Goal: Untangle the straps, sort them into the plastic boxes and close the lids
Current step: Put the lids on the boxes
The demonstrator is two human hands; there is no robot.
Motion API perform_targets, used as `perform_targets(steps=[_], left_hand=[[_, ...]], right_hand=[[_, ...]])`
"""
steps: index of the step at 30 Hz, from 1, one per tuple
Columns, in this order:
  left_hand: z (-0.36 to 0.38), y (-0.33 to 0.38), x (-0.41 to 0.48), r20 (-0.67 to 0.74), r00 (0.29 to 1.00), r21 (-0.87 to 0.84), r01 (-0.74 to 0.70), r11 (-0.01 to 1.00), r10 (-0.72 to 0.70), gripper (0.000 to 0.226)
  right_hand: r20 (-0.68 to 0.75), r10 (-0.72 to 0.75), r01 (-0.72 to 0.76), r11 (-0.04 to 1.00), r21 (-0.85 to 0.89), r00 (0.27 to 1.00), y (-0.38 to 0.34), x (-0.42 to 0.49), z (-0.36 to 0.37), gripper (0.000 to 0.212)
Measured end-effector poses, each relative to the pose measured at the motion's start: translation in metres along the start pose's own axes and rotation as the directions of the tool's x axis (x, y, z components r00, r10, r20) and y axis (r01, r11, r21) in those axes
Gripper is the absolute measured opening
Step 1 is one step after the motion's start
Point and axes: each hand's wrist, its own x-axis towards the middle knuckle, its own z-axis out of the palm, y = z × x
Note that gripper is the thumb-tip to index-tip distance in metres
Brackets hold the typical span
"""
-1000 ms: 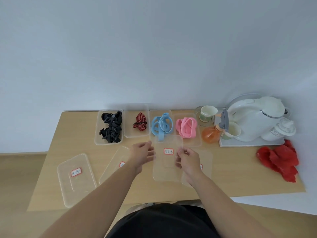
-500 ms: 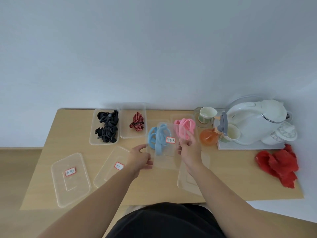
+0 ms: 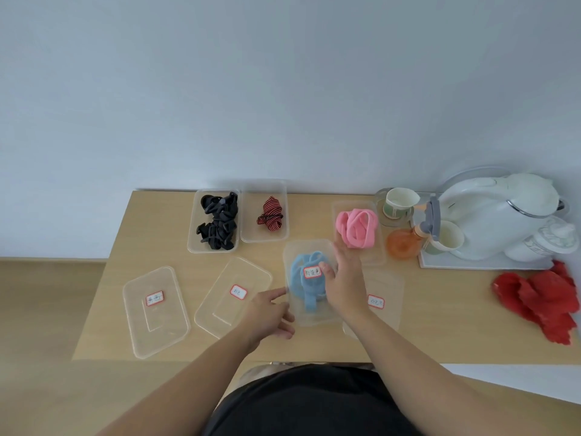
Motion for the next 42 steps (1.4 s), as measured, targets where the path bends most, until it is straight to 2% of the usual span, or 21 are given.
perform_targets(steps=[4,9,11,14,17,20,22,24,27,29,32,35,38,42], left_hand=[[-0.003,0.01,0.002,-0.14,0.986,0.075,-0.085,0.994,0.095,0.026],[0.001,0.025,0.011,-0.222,0.911,0.34,-0.261,0.903,0.347,0.031],[0.004,0.028,0.015,-0.236,0.889,0.389,-0.284,0.877,0.392,0.012],[0.007,0.028,0.021,-0.258,0.889,0.376,-0.267,0.887,0.377,0.031],[0.009,0.028,0.02,-0.245,0.905,0.228,-0.295,0.928,0.348,0.029],[0.012,0.03,0.011,-0.19,0.933,0.048,-0.302,0.952,0.305,0.048],[0.015,0.032,0.009,-0.16,0.936,0.02,-0.314,0.949,0.313,0.051],[0.018,0.033,0.011,-0.138,0.935,0.076,-0.32,0.944,0.328,0.052],[0.022,0.035,0.017,-0.157,0.904,0.378,-0.318,0.87,0.398,0.038],[0.023,0.035,0.023,-0.205,0.875,0.483,-0.299,0.823,0.438,0.036],[0.021,0.035,0.028,-0.255,0.878,0.451,-0.263,0.853,0.405,0.038],[0.015,0.035,0.033,-0.28,0.863,0.467,-0.259,0.845,0.42,0.038],[0.009,0.034,0.035,-0.248,0.861,0.513,-0.272,0.814,0.444,0.055],[-0.001,0.034,0.033,-0.231,0.879,0.524,-0.249,0.814,0.417,0.059]], right_hand=[[-0.074,0.117,-0.121,0.991,-0.059,0.99,-0.005,-0.011,0.007,0.053],[-0.066,0.151,-0.162,0.963,-0.216,0.986,-0.005,-0.014,0.014,0.049],[-0.064,0.155,-0.166,0.96,-0.224,0.986,-0.005,-0.015,0.013,0.049],[-0.073,0.147,-0.158,0.973,-0.169,0.986,-0.003,-0.015,0.011,0.051],[-0.102,0.121,-0.125,0.991,-0.043,0.987,-0.001,-0.018,0.01,0.054],[-0.157,0.097,-0.089,0.994,0.056,0.983,-0.001,-0.021,0.005,0.055],[-0.2,0.08,-0.062,0.993,0.096,0.976,-0.001,-0.023,0.0,0.056],[-0.218,0.067,-0.045,0.993,0.106,0.974,0.001,-0.021,-0.005,0.056],[-0.157,0.095,-0.077,0.99,0.119,0.983,0.002,-0.015,-0.009,0.066],[-0.1,0.121,-0.111,0.989,0.102,0.988,0.001,-0.012,-0.01,0.073],[-0.03,0.112,-0.112,0.994,0.009,0.993,-0.003,-0.012,-0.007,0.077],[-0.003,0.091,-0.091,0.993,-0.07,0.996,-0.007,-0.013,-0.001,0.071],[0.032,0.098,-0.094,0.991,-0.09,0.995,-0.008,-0.012,0.002,0.073],[0.102,0.091,-0.081,0.991,-0.103,0.991,-0.007,-0.014,0.003,0.075]])
